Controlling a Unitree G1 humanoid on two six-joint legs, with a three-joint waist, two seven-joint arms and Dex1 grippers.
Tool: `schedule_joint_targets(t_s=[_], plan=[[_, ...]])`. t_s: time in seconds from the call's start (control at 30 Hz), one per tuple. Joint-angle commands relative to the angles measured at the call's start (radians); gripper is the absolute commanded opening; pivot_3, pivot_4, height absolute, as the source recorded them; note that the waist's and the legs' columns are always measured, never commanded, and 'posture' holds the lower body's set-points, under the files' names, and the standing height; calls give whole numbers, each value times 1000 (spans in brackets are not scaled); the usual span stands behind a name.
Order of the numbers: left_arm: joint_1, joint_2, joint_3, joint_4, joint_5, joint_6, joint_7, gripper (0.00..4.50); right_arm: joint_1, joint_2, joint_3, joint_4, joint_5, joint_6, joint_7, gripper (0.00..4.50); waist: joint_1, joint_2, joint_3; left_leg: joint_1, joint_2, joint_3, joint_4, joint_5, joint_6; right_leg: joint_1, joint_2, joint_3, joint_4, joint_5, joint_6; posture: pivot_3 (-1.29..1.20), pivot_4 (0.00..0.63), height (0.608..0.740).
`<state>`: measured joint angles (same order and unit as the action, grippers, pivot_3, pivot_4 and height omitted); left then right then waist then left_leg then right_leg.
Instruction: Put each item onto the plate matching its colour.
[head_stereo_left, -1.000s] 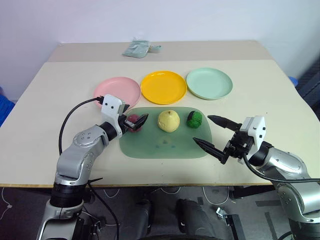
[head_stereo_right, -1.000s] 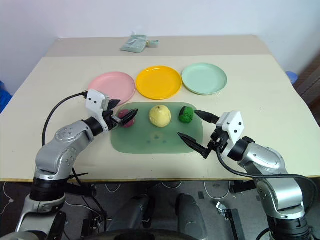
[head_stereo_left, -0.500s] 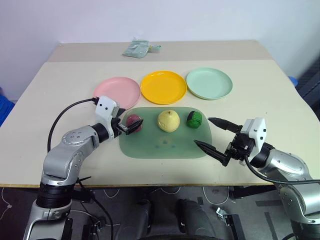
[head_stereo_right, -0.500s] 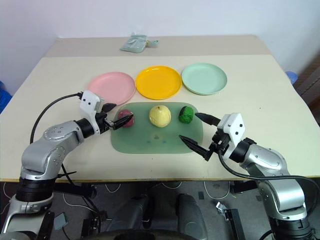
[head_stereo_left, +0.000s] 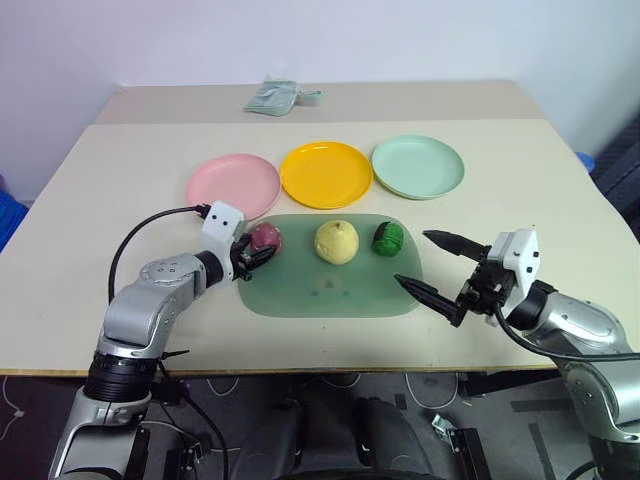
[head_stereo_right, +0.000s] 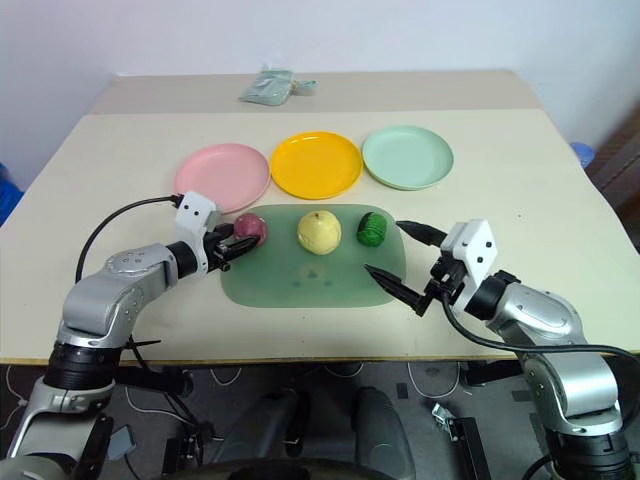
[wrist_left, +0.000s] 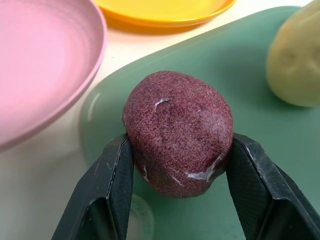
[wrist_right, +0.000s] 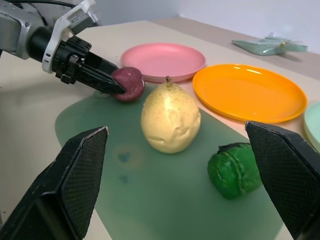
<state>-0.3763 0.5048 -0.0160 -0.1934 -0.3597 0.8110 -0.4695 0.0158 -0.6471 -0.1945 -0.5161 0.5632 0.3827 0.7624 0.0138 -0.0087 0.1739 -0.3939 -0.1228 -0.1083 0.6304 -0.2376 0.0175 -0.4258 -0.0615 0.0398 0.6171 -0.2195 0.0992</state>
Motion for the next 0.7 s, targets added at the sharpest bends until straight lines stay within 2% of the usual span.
schedule_joint_targets(t_s=[0.03,0.13,0.23,0.43,0.53,0.6,0.7], plan=[[-28,-12,47,8,13,-71,13,2331,-24,-12,-27,-38,15,1,-11,4500,1,0,0,0,0,0,0,0,0,0,0,0,0,0,0,0,150,740],[-87,-49,115,91,17,-103,84,2331,-46,-10,-27,-31,15,6,-22,4500,3,0,0,0,0,0,1,0,0,0,0,0,0,0,0,0,150,740],[-193,-82,173,249,66,-155,208,2331,-77,-8,-21,-18,11,11,-30,4500,5,-1,0,0,0,0,2,0,0,0,0,0,0,0,0,0,150,740],[-340,-132,176,575,180,-318,351,2331,-140,2,3,14,-6,16,-46,4500,2,-1,0,0,-1,0,1,0,0,0,0,0,0,1,1,0,150,740],[-380,-162,158,689,210,-409,356,3456,-160,5,14,17,-9,20,-54,4500,2,-1,0,0,-1,0,1,0,0,0,0,0,1,1,1,0,150,740],[-382,-182,149,692,216,-452,341,4459,-166,4,16,13,-7,22,-58,4500,2,-1,0,0,-1,0,1,0,0,0,0,0,1,1,1,0,150,740],[-353,-187,155,625,168,-463,246,4459,-164,2,9,8,-4,23,-65,4500,1,-2,0,-2,-1,0,2,0,0,-1,0,0,1,1,1,0,150,740]])
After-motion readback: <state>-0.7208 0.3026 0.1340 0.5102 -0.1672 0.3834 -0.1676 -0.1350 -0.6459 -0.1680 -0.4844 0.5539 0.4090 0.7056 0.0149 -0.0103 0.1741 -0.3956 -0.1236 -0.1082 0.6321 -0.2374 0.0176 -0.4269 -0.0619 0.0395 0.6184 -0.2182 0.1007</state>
